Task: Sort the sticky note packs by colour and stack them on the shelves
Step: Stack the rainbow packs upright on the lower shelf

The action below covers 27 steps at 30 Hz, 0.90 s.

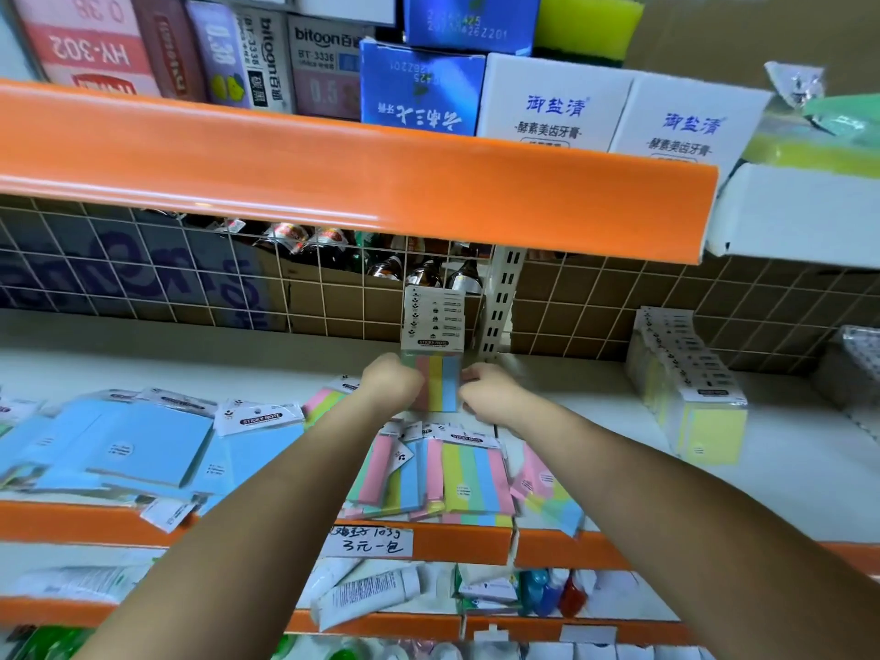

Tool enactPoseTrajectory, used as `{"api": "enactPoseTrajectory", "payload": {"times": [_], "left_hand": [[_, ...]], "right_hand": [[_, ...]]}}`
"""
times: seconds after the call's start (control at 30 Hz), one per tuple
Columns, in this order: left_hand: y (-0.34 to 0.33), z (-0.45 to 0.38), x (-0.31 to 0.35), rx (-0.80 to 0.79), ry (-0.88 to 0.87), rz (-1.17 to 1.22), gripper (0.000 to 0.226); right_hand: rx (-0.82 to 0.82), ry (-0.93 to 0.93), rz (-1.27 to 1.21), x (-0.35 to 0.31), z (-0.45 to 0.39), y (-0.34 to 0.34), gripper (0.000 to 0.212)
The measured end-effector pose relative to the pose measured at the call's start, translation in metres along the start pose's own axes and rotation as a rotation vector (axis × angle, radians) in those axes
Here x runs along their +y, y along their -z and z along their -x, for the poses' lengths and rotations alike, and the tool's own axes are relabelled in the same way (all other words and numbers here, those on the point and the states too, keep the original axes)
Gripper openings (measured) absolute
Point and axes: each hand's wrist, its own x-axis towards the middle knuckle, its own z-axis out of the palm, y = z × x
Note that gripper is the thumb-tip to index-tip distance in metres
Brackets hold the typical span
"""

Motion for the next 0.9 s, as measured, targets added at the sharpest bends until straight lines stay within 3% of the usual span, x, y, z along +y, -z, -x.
{"api": "enactPoseTrajectory", "payload": {"times": [0.23, 0.37, 0.5, 0.63, 0.7, 0.77, 0.9], "left_hand": [[0.032, 0.007, -0.015, 0.148, -0.015, -0.036, 0.016], [0.055, 0.003, -0.038, 0.240, 0.001, -0.156, 0.020], [0.063, 0.000, -0.058, 0.229, 0.032, -0.296, 0.016], [0.058, -0.010, -0.069, 0.198, 0.059, -0.433, 0.012], [0.055, -0.015, -0.074, 0.178, 0.087, -0.509, 0.011], [0.050, -0.022, -0.080, 0.135, 0.117, -0.558, 0.019], [0.047, -0.030, -0.087, 0.134, 0.155, -0.614, 0.032]], "right_hand": [[-0.060, 0.118, 0.056, -0.015, 0.021, -0.020, 0.023], [-0.054, 0.151, 0.074, -0.026, 0.028, -0.043, 0.024], [-0.065, 0.142, 0.089, -0.041, 0.026, -0.066, 0.018], [-0.034, 0.066, 0.164, -0.052, 0.018, -0.082, 0.037], [-0.022, 0.037, 0.206, -0.055, 0.013, -0.089, 0.031], [-0.011, 0.012, 0.257, -0.056, 0.009, -0.094, 0.025], [0.051, -0.065, 0.274, -0.053, -0.002, -0.108, 0.036]]}}
